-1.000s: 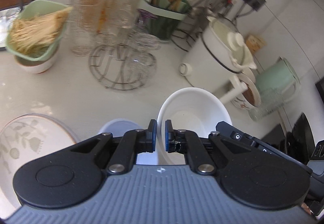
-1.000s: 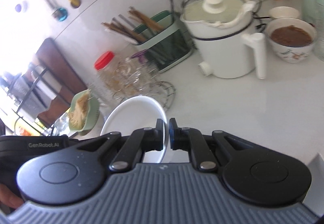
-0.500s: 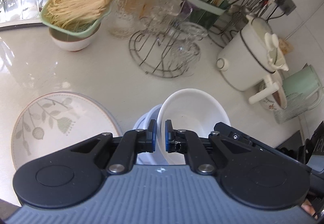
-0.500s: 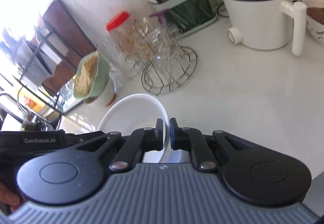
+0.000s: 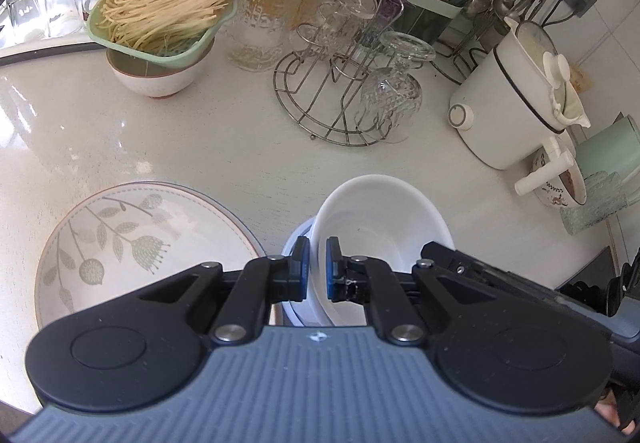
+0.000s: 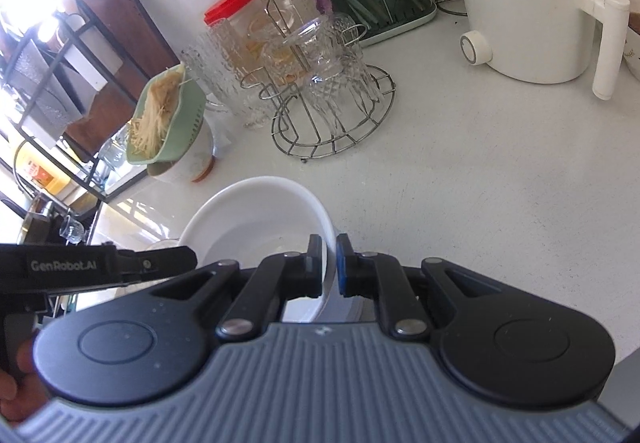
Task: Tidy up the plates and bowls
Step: 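Lift the white ceramic bowl with both grippers and carry it toward the plate stack, then carry the ceramic bowl over the leaf plate stack with both grippers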
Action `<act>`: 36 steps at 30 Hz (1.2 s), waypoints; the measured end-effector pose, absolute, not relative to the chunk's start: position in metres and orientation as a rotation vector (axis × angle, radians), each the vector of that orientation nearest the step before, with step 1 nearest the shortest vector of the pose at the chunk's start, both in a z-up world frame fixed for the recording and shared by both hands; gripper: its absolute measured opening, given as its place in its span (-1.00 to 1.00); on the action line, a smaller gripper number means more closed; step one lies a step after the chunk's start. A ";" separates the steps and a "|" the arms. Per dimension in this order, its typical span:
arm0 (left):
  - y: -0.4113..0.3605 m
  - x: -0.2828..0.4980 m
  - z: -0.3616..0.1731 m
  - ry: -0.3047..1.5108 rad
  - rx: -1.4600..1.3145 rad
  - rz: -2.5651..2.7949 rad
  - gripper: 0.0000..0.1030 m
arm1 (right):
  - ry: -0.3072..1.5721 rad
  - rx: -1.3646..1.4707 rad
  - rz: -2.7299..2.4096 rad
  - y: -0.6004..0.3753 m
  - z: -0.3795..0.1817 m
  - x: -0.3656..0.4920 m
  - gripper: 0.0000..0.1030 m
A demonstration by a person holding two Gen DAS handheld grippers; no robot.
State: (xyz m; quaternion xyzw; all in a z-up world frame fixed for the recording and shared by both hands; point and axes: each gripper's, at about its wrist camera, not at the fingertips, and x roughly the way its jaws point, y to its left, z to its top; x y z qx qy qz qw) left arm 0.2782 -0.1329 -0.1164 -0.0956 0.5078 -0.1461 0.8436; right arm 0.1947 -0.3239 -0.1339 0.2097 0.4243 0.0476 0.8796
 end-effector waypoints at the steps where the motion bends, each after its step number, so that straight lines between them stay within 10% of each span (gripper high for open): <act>1: -0.132 0.279 -0.117 1.077 -0.204 -0.310 -0.85 | 0.879 0.438 0.101 -0.324 -0.133 0.195 -0.78; 6: -0.126 0.283 -0.117 1.079 -0.222 -0.314 -0.46 | 0.838 0.420 0.078 -0.327 -0.126 0.198 -0.66; 10: -0.125 0.289 -0.117 1.078 -0.199 -0.289 -0.31 | 0.806 0.443 0.062 -0.334 -0.125 0.201 -0.21; 28: -0.150 0.321 -0.127 1.120 -0.166 -0.342 -0.27 | 1.082 0.601 0.130 -0.336 -0.187 0.224 -0.28; 36: -0.156 0.322 -0.133 1.138 -0.140 -0.360 -0.27 | 1.120 0.573 0.104 -0.331 -0.196 0.223 -0.66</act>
